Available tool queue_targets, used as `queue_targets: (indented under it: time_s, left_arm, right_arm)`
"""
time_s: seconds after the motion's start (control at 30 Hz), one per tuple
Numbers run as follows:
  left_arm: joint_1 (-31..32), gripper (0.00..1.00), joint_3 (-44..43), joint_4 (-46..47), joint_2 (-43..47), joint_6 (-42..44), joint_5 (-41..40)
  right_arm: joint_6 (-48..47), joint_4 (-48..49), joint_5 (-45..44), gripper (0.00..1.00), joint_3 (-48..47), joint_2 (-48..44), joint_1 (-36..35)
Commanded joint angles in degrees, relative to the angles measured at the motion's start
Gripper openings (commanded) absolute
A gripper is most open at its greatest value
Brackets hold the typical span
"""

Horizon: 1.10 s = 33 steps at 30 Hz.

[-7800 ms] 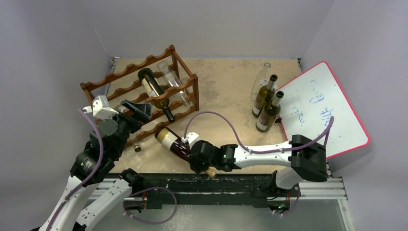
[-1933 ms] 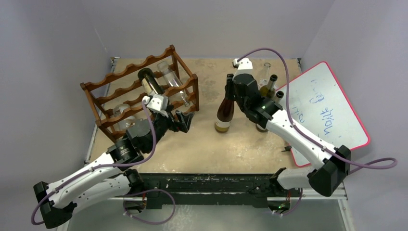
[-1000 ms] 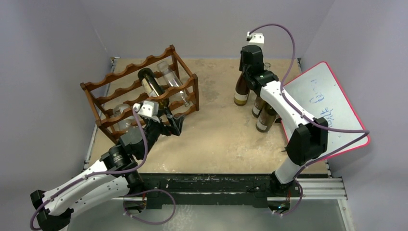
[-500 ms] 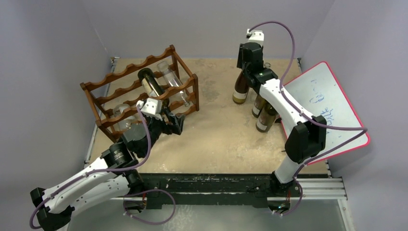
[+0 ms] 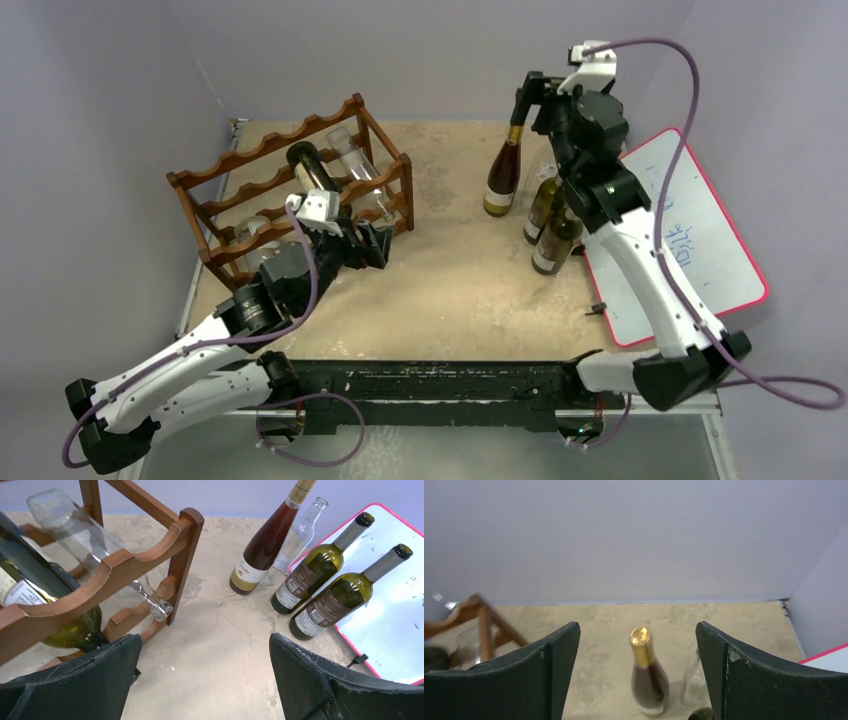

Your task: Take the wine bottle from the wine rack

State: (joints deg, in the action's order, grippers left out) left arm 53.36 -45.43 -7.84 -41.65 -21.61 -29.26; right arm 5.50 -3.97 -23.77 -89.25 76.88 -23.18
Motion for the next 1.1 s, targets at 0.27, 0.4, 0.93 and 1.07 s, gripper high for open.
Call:
queue_targets:
  time_s: [0.27, 0.4, 0.93, 1.07]
  left_arm:
    - [-0.1, 1.0, -5.1, 0.1, -11.7, -9.3, 4.5]
    - [-0.1, 1.0, -8.9, -0.8, -17.4, -8.1, 10.3]
    - [-0.1, 1.0, -17.2, -8.2, -15.0, -4.6, 3.5]
    - [-0.2, 1.0, -15.7, -9.2, -11.3, -2.1, -1.3]
  right_arm:
    - [-0.5, -9.2, 25.7, 0.99, 15.1, -12.5, 0.1]
    - [-1.1, -13.1, 24.9, 1.0, 14.9, -13.0, -0.1]
    - [5.0, 1.2, 21.9, 1.0, 21.6, -23.9, -0.4]
    - [4.3, 1.5, 25.4, 1.0, 20.7, -21.5, -0.3]
